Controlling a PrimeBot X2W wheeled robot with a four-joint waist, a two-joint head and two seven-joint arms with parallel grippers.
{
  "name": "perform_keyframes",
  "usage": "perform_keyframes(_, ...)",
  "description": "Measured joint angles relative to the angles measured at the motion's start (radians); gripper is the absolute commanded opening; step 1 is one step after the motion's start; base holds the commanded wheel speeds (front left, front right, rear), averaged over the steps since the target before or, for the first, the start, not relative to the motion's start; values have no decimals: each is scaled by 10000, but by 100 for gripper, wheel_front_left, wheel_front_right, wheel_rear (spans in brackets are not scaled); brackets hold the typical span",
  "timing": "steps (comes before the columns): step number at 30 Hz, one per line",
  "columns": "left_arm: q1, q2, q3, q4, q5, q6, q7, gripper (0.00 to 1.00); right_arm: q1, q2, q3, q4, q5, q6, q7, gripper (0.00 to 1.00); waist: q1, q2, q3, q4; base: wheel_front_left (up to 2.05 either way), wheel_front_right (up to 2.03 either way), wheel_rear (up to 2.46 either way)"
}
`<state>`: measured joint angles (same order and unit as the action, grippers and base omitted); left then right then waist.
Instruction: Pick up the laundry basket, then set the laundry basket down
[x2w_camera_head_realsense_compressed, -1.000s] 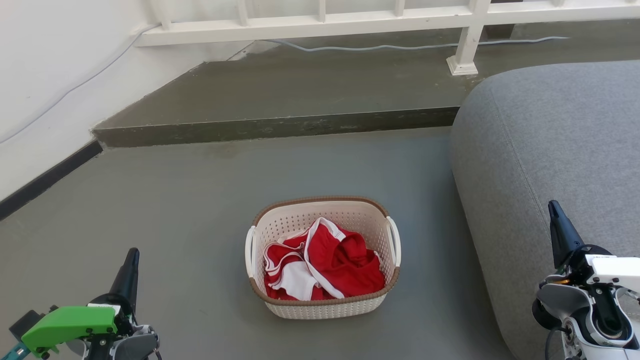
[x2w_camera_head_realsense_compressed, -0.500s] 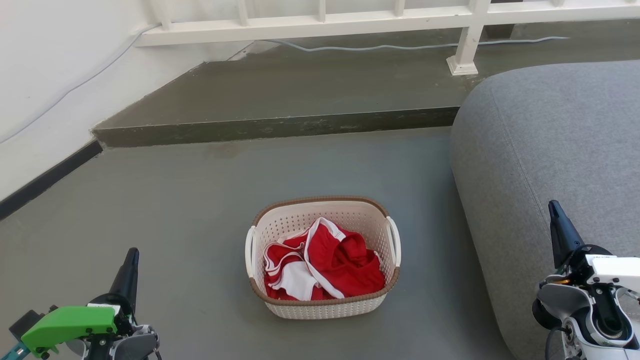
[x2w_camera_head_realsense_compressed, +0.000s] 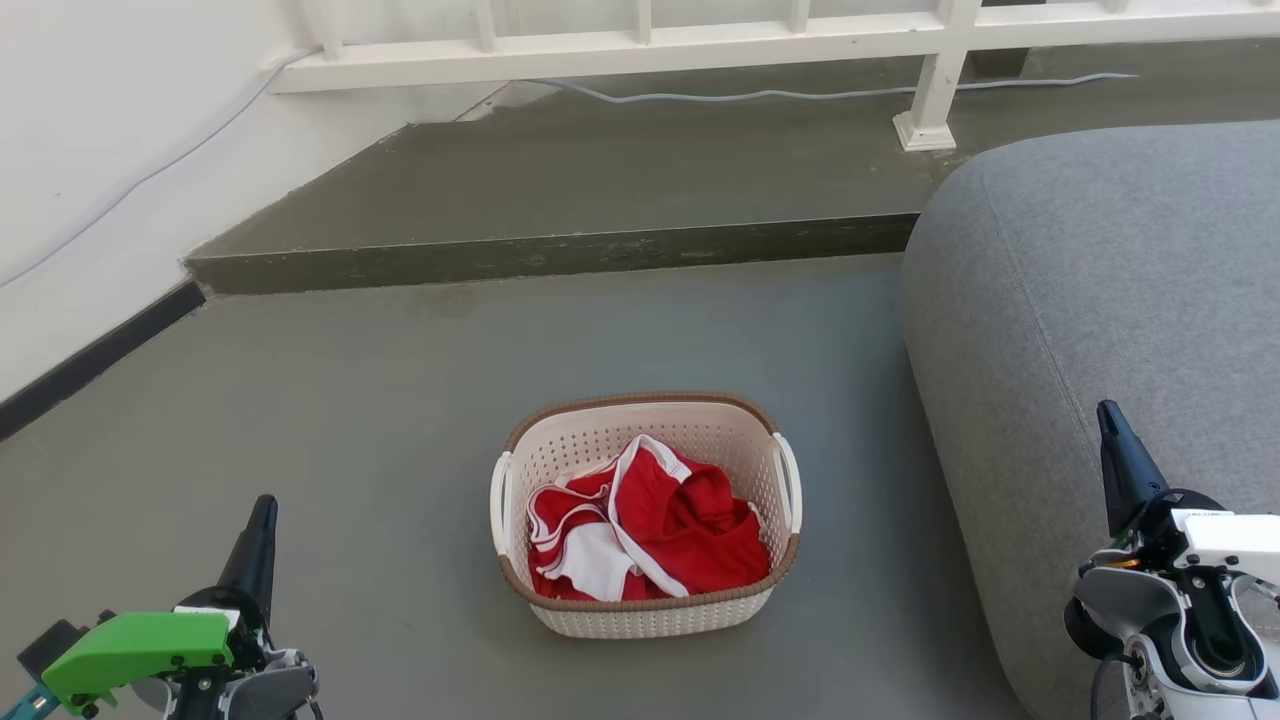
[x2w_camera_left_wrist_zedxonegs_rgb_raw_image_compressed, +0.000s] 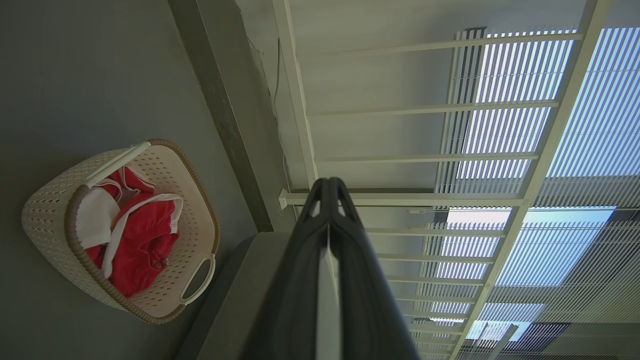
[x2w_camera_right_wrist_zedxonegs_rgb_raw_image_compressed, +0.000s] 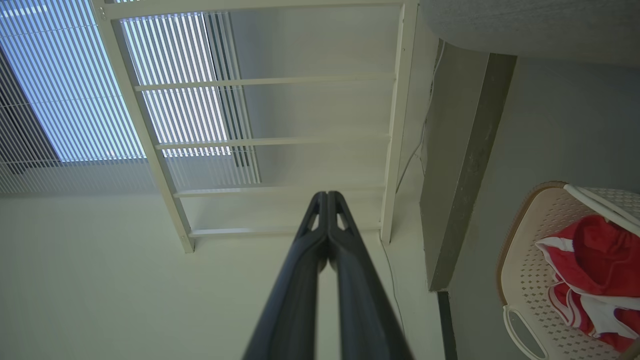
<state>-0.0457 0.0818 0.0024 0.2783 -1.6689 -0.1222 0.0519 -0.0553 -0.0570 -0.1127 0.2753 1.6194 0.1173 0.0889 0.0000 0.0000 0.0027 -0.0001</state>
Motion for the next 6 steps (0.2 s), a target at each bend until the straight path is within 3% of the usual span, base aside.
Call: perform_keyframes(6,-3,0,6,2,0,0,0,0,0,0,-2,0,0,0,0,0,0,0,0,0,0,0,0)
